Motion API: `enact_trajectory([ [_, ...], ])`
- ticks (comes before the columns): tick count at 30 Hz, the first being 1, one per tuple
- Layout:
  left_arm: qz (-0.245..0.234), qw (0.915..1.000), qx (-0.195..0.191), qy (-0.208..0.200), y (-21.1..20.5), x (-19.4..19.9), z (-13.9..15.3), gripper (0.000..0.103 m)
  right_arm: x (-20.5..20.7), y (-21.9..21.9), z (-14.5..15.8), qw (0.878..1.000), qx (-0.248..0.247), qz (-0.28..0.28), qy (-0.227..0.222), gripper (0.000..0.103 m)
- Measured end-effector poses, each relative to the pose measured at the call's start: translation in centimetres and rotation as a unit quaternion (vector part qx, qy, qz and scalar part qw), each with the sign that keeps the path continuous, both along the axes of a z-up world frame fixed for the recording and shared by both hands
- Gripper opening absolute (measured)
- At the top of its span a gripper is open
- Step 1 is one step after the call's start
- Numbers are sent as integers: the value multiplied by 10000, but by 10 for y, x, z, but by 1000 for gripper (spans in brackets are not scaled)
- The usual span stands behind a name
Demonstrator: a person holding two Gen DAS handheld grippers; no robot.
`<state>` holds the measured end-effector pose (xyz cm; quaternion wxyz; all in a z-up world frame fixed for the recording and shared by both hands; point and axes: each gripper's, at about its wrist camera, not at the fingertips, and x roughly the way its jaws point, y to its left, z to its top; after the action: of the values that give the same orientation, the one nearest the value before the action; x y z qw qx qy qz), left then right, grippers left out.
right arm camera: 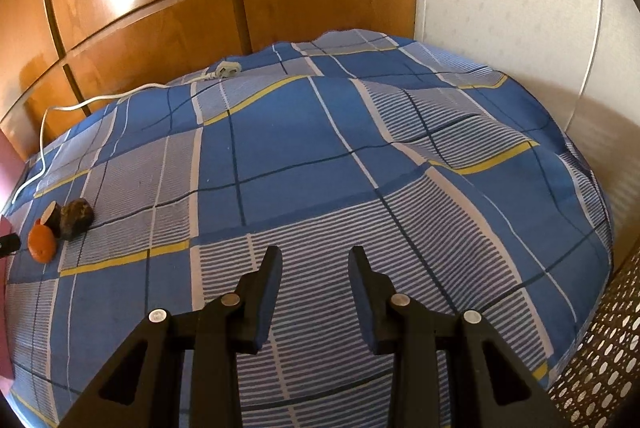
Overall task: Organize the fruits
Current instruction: 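Move the left gripper to the red tomato on the bedspread, then grasp the red tomato with the left gripper and lift it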
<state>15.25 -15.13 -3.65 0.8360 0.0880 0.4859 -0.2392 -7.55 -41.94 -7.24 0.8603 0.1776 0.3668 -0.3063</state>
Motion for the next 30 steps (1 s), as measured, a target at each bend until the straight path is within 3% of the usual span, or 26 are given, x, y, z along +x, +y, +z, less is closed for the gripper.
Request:
enact_trajectory([
  [3,-48,10000,23,52,-5,7,-5,39,1,-1,-3,10000,43,3,26,34],
  [12,-124,9969,-416,654,-14,30,-16,36,4,0,-9,10000,57,40,60,36],
  [20,-164,9929,-684,957,-14,42,-22,25,5,2,-10,10000,14,72,66,36],
  [25,-125,9907,-921,994,-6,37,-18,25,5,2,-9,9999,-3,81,66,36],
  [30,79,9943,-912,537,13,26,4,25,5,1,-9,10000,7,77,53,36],
])
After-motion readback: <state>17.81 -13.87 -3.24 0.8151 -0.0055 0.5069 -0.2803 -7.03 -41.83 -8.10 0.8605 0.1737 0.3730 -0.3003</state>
